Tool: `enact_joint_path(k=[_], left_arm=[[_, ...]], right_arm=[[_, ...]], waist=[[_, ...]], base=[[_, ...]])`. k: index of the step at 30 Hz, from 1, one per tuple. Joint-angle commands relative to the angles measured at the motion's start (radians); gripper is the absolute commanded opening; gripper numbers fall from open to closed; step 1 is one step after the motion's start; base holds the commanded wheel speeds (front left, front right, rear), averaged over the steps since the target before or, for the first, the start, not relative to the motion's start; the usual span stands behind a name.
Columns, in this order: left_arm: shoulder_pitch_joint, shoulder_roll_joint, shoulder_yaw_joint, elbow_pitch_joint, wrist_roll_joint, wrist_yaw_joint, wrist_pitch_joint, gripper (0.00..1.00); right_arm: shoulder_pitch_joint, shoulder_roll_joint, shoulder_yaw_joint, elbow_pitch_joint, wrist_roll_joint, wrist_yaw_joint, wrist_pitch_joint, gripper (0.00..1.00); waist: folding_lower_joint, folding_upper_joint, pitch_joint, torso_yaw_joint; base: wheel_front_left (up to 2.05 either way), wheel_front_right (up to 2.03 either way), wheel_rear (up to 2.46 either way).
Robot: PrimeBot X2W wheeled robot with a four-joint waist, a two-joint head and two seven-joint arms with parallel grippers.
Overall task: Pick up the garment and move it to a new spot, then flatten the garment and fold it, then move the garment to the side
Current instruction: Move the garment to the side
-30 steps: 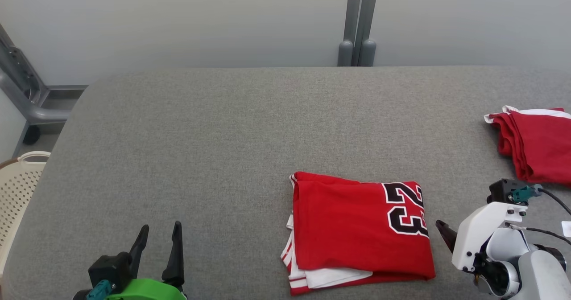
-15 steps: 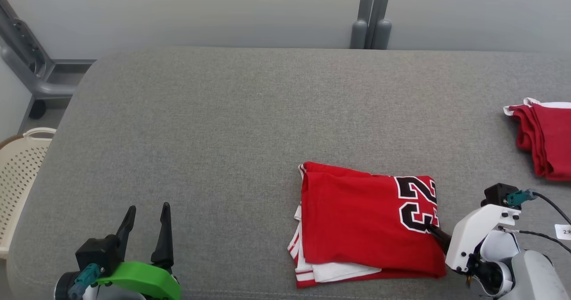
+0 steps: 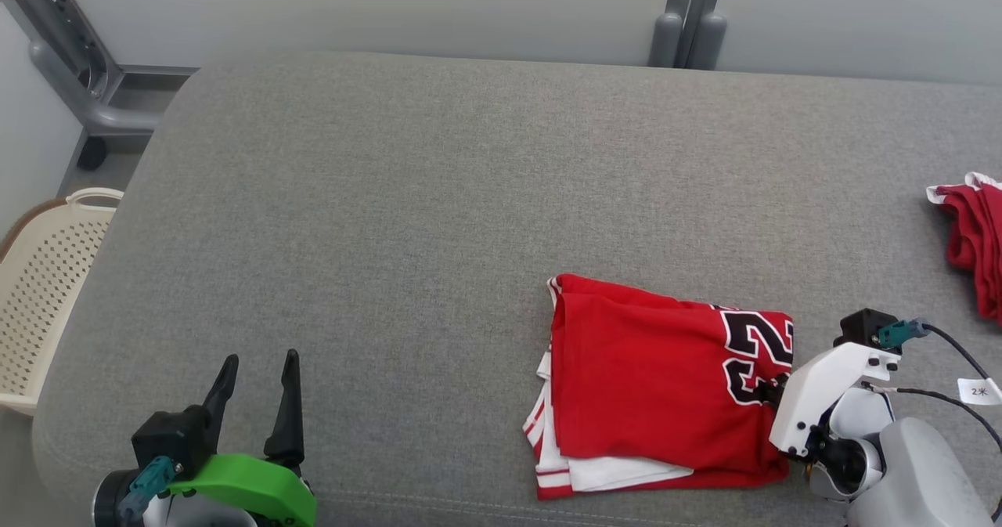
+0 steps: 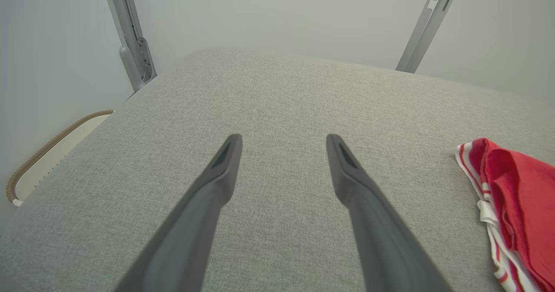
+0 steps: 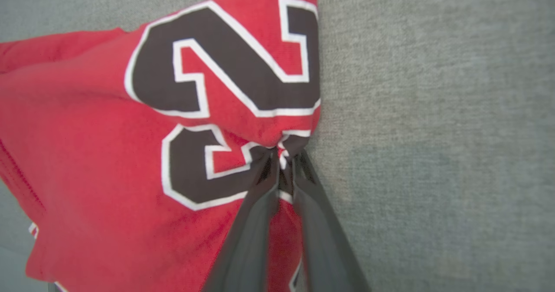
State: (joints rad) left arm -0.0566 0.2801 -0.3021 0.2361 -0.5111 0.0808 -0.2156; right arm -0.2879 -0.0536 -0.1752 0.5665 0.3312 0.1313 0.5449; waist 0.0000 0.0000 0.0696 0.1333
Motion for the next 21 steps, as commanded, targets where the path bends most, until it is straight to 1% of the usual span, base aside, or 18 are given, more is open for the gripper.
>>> enact_joint_path(k=[1, 7, 12, 17, 21], left_arm=[[0.0, 0.007, -0.001, -0.001, -0.003, 0.007, 0.0, 1.0], [0.019, 0.008, -0.007, 0.006, -0.01, 0.009, 0.005, 1.0], [0.027, 0.005, -0.011, 0.0, -0.013, 0.013, 0.006, 1.0], [0.027, -0.001, -0.019, -0.005, -0.014, 0.01, -0.001, 1.0], [0.006, -0.01, -0.023, -0.01, -0.011, 0.011, -0.01, 1.0]], right_arm=[[-0.002, 0.005, 0.001, 0.028, -0.013, -0.002, -0.009, 0.0], [-0.043, 0.003, 0.008, 0.075, -0.039, -0.001, -0.05, 0.0], [-0.088, 0.002, 0.025, 0.088, -0.089, -0.001, -0.057, 0.0], [-0.183, 0.001, 0.036, 0.103, -0.163, -0.001, -0.049, 0.0], [-0.29, 0.001, 0.009, 0.127, -0.244, -0.001, -0.043, 0.0]], waist=[[0.0, 0.0, -0.008, 0.002], [0.0, 0.0, -0.04, -0.001], [0.0, 0.0, -0.061, -0.015], [0.0, 0.0, -0.064, -0.045], [0.0, 0.0, -0.041, -0.08]], base=[[0.0, 0.0, 0.0], [0.0, 0.0, 0.0], [0.0, 0.0, 0.0], [0.0, 0.0, 0.0], [0.0, 0.0, 0.0]])
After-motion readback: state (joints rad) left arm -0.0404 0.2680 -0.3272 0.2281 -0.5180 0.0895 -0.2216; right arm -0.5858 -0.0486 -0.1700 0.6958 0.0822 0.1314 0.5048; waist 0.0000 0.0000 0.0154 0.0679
